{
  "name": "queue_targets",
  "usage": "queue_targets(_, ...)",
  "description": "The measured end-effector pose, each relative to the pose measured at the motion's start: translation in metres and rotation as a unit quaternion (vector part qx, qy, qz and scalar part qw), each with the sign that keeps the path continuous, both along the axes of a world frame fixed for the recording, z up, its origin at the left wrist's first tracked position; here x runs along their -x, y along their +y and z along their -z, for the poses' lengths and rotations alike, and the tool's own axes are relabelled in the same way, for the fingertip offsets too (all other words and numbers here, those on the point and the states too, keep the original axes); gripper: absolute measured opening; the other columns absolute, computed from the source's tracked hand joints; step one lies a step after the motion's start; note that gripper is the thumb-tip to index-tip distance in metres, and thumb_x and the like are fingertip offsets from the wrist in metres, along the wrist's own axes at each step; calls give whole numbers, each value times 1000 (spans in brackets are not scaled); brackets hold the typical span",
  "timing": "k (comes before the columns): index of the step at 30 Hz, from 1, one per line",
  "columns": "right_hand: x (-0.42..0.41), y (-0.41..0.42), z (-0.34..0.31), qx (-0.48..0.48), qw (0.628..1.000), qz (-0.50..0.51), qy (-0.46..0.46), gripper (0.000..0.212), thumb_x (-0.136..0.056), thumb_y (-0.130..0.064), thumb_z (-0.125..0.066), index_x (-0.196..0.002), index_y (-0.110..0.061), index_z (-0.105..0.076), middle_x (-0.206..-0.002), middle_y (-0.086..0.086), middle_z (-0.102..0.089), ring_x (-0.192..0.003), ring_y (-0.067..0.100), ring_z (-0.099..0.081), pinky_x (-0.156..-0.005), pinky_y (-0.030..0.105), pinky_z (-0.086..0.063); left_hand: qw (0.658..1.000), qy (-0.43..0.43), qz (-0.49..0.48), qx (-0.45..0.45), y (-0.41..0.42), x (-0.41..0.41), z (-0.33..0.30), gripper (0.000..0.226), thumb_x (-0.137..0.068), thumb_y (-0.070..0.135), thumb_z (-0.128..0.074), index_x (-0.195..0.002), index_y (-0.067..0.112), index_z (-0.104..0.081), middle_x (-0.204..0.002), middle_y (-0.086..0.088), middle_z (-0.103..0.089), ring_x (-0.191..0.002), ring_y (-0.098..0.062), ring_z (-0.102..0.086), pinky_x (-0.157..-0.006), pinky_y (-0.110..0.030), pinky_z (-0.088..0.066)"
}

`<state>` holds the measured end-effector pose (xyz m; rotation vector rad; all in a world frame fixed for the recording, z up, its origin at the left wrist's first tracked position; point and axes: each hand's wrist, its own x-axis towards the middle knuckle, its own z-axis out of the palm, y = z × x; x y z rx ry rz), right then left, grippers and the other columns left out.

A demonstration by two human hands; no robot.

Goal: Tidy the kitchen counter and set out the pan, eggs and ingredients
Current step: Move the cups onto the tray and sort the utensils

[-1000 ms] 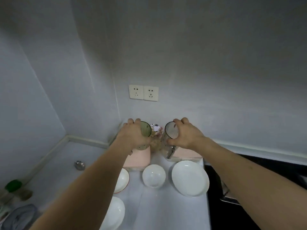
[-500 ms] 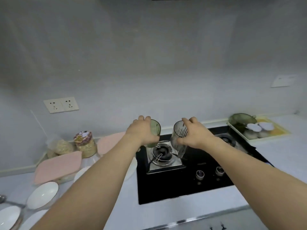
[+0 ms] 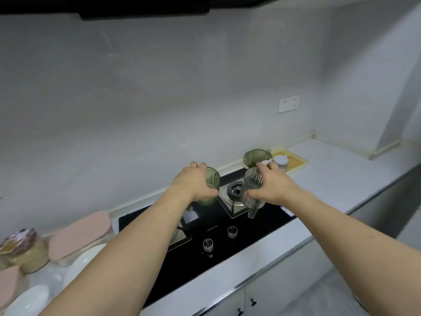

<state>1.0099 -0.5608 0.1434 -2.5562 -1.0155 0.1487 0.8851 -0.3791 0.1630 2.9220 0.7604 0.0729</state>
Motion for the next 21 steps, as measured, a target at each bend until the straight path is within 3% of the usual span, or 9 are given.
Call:
queue_targets(7,-93,-19,21,25,999,44,14,94,-71,-54,-67,-146,-16,-25,-141,9,-28,-125,29,-43,-96,40,-45,999,17,39,28,-15,-107,19,93,-73,56,-69,-146,15,-29,-138,-10,-41,-121,-29,-49,-95,-39,-48)
queue_targets(16,-245,-9,32,39,994,95,41,83,-67,-54,-71,-129,-8,-41,-122,8,-42,-114,26,-48,-83,30,-41,993,27,37,106,0,-264,33,91,-72,57,-71,-144,16,-34,-139,-9,-42,-124,-27,-47,-97,-34,-42)
queue_targets(21,-315,-13,35,40,988,144,36,86,-71,-69,-60,-129,-8,-41,-127,9,-47,-115,28,-51,-86,36,-45,992,22,44,115,5,-340,37,89,-72,57,-71,-143,17,-35,-138,-9,-44,-125,-25,-47,-96,-31,-40)
